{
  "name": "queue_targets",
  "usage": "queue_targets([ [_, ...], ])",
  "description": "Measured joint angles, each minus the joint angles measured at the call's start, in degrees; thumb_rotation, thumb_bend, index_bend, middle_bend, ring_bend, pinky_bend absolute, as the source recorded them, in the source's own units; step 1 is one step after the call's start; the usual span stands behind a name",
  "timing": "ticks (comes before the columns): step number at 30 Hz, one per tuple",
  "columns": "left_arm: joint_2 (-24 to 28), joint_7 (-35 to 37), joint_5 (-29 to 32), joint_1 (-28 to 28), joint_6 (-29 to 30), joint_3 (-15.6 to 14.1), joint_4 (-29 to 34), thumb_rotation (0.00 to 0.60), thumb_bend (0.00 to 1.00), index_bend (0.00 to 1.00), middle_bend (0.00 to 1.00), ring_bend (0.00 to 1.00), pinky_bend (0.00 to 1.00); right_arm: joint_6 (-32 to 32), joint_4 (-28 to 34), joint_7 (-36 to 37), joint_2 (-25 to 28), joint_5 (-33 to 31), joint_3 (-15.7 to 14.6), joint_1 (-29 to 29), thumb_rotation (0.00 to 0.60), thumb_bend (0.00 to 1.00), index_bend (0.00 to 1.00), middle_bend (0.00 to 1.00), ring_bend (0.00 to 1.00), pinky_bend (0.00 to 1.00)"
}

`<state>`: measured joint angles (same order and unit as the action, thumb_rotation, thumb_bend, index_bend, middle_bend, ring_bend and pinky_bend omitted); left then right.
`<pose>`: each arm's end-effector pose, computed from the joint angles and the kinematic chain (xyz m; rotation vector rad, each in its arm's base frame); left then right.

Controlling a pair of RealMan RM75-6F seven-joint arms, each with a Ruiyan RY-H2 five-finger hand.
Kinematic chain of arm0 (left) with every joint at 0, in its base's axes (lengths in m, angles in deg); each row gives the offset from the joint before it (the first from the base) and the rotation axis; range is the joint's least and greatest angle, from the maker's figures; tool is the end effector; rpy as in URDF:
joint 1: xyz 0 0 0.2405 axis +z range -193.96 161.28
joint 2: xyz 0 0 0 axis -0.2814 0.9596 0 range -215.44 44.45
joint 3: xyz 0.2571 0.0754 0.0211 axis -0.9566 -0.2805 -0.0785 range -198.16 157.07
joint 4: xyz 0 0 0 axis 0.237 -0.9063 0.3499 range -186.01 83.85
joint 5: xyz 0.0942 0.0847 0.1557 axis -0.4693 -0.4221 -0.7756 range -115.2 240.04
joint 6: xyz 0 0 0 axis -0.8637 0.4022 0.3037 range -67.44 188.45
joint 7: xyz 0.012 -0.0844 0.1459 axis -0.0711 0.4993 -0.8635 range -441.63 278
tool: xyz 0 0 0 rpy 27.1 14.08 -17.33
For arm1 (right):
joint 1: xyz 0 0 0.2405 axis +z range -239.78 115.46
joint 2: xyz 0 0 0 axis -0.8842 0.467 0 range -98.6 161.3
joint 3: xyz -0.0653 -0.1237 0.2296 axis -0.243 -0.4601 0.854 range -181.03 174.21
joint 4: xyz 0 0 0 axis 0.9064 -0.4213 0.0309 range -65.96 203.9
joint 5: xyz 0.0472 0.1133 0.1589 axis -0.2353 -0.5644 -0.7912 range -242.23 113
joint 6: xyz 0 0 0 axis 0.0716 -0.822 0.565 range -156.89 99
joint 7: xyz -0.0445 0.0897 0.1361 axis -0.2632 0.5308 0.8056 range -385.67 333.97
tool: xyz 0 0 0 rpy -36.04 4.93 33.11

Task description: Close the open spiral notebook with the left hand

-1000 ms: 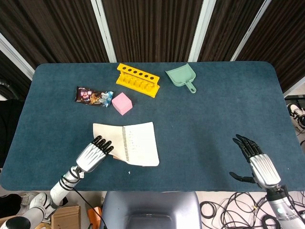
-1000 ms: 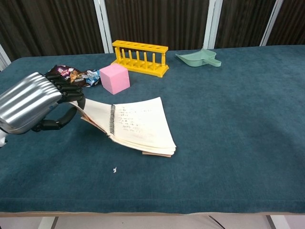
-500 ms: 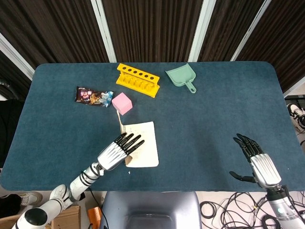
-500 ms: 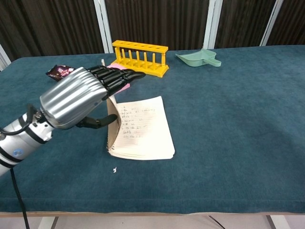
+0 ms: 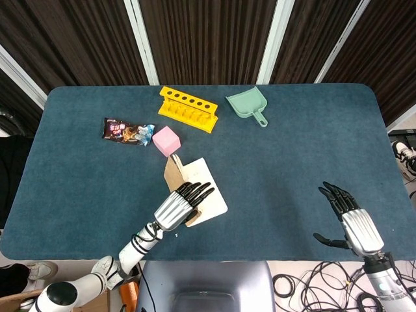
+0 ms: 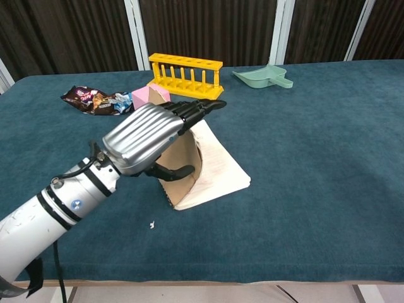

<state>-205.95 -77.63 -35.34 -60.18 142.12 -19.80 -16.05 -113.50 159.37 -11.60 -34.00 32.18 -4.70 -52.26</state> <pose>-0.1046 0.3326 -0.1083 -1.9608 -0.3882 -1.4203 -0.2842 -0.2141 0.1433 1.5727 -1.0350 1.1714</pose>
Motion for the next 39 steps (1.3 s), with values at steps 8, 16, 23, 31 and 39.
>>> queue_targets([
  [8, 0.4, -0.2, 0.8, -0.7, 2.5, 2.4, 3.7, 0.6, 0.28, 0.05, 0.11, 0.17, 0.29, -0.4, -0.2, 0.3, 0.1, -0.1, 0.1, -0.1, 0.6, 0.0, 0.09, 0.02, 0.04, 0.13],
  [16, 0.3, -2.3, 2.5, -3.4, -1.1, 5.2, 5.9, 0.6, 0.27, 0.04, 0.11, 0.17, 0.29, -0.3, -0.1, 0.3, 0.0, 0.3, 0.1, 0.0, 0.6, 0.0, 0.09, 0.02, 0.04, 0.13],
  [23, 2.6, -5.2, 8.7, -1.8, -5.5, 8.2, 13.8, 0.503, 0.42, 0.17, 0.26, 0.25, 0.25, -0.1, 0.3, 0.4, 0.6, 0.1, 0.2, 0.2, 0.6, 0.0, 0.09, 0.02, 0.04, 0.13],
  [31, 12.0, -15.7, 21.3, 1.2, -17.5, 9.7, 32.2, 0.113, 0.54, 0.18, 0.28, 0.21, 0.16, 0.3, 0.4, 0.0, 0.1, 0.1, 0.2, 0.4, 0.6, 0.0, 0.09, 0.02, 0.04, 0.13],
  [39, 14.4, -27.6, 33.2, 0.4, -28.4, 10.4, 36.6, 0.105, 0.55, 0.17, 0.24, 0.12, 0.11, 0.6, 0.9, -0.4, 0.3, -0.1, 0.2, 0.5, 0.6, 0.0, 0.09, 0.02, 0.04, 0.13],
])
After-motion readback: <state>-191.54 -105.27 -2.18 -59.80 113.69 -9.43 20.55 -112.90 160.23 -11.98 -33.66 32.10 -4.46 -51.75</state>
